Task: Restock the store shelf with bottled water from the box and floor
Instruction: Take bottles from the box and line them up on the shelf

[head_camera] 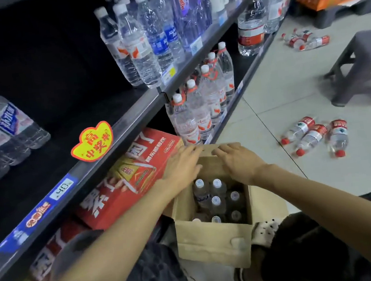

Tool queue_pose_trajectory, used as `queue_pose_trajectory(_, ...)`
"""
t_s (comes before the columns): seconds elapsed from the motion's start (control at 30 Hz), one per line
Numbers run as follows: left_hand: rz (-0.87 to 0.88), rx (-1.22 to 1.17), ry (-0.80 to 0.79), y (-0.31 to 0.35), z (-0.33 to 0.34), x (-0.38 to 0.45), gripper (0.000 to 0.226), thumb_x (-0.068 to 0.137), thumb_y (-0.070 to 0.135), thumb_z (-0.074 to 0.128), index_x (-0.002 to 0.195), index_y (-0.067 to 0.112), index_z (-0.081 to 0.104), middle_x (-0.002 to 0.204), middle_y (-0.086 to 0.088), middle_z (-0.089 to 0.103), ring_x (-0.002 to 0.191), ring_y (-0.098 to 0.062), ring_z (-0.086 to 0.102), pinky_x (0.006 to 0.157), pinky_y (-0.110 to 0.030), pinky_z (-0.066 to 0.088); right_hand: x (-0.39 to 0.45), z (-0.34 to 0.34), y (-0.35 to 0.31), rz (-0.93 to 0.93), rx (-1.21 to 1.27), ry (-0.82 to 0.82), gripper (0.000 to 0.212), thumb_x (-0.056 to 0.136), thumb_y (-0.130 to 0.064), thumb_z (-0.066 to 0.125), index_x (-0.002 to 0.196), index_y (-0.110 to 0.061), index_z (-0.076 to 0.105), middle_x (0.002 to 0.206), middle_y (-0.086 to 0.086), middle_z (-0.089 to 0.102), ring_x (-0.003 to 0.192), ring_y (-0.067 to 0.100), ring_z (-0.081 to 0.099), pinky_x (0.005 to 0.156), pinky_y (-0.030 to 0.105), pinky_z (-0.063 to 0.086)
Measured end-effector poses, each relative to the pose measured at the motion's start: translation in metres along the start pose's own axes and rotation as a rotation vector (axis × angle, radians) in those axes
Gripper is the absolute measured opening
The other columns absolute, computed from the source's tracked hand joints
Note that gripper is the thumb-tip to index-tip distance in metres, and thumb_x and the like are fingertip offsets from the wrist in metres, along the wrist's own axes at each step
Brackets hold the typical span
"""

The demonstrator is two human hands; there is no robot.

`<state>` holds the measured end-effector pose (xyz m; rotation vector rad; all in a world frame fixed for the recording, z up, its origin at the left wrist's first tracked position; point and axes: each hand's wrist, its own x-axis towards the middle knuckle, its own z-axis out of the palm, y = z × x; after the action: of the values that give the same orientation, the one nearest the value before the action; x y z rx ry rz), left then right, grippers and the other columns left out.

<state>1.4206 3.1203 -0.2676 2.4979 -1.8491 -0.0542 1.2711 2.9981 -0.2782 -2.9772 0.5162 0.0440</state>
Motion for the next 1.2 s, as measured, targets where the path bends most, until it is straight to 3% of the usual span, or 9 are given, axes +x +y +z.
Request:
queue_pose_trajectory(0.17, 0.061, 0.018, -0.197, 0.000, 0.045, -0.010, 0.055, 0.090, 0.025, 0.058, 0.142, 0.020, 0.038, 0.137, 0.000, 0.045, 0.128, -0.022, 0.042, 0.099, -0.038, 0.043, -0.003, 0.045, -0.006, -0.012, -0.021, -0.084, 0.042, 0.091, -0.023, 0.053, 0.131, -0.016, 0.040, 0.129, 0.005, 0.047, 0.119, 0.027, 0.047, 0.090, 0.038, 0.043)
queue_pose_trajectory(0.3, 0.082, 0.056, -0.373, -0.001, 0.068, -0.014, 0.052, 0.089, 0.032, 0.063, 0.134, 0.016, 0.043, 0.128, -0.004, 0.048, 0.122, -0.026, 0.046, 0.094, -0.042, 0.046, 0.001, 0.070, -0.012, -0.053, -0.019, -0.147, 0.039, 0.094, -0.027, 0.051, 0.131, -0.017, 0.041, 0.129, 0.005, 0.047, 0.119, 0.027, 0.048, 0.089, 0.036, 0.044)
queue_pose_trajectory(0.53, 0.189, 0.096, -0.712, -0.006, 0.088, -0.012, 0.048, 0.084, 0.024, 0.071, 0.128, 0.019, 0.053, 0.124, -0.007, 0.057, 0.115, -0.030, 0.056, 0.088, -0.041, 0.049, 0.016, 0.105, -0.017, -0.039, -0.030, -0.460, 0.051, 0.099, -0.021, 0.044, 0.147, -0.018, 0.028, 0.147, 0.007, 0.035, 0.129, 0.029, 0.043, 0.098, 0.040, 0.044)
queue_pose_trajectory(0.7, 0.136, 0.122, -0.960, -0.002, 0.109, -0.006, 0.048, 0.081, 0.017, 0.074, 0.125, 0.024, 0.056, 0.127, -0.005, 0.058, 0.115, -0.029, 0.056, 0.084, -0.039, 0.049, 0.027, 0.125, -0.016, -0.079, 0.018, -0.562, 0.052, 0.101, -0.017, 0.035, 0.151, -0.024, 0.024, 0.152, 0.011, 0.032, 0.132, 0.030, 0.044, 0.107, 0.038, 0.038)
queue_pose_trajectory(0.83, 0.122, 0.065, -1.028, -0.002, 0.126, -0.004, 0.046, 0.078, 0.007, 0.074, 0.120, 0.021, 0.062, 0.126, -0.007, 0.060, 0.113, -0.030, 0.058, 0.081, -0.034, 0.046, 0.032, 0.136, -0.017, -0.099, 0.096, -0.580, 0.053, 0.101, -0.019, 0.036, 0.151, -0.036, 0.027, 0.156, 0.008, 0.026, 0.133, 0.031, 0.044, 0.106, 0.036, 0.037)
queue_pose_trajectory(0.97, 0.133, -0.012, -1.084, -0.003, 0.138, -0.003, 0.041, 0.076, 0.006, 0.075, 0.115, 0.016, 0.066, 0.124, -0.009, 0.061, 0.111, -0.029, 0.059, 0.087, -0.036, 0.051, 0.037, 0.145, -0.019, -0.083, 0.159, -0.604, 0.056, 0.100, -0.016, 0.036, 0.151, -0.037, 0.025, 0.158, 0.010, 0.020, 0.135, 0.030, 0.042, 0.106, 0.035, 0.036)
queue_pose_trajectory(1.2, 0.077, -0.064, -1.077, -0.006, 0.144, -0.005, 0.027, 0.075, 0.004, 0.074, 0.100, 0.014, 0.071, 0.119, -0.010, 0.058, 0.103, -0.031, 0.061, 0.083, -0.036, 0.053, 0.042, 0.143, -0.027, -0.052, 0.101, -0.564, 0.049, 0.099, -0.014, 0.041, 0.147, -0.027, 0.037, 0.146, 0.013, 0.038, 0.124, 0.033, 0.052, 0.098, 0.035, 0.042)
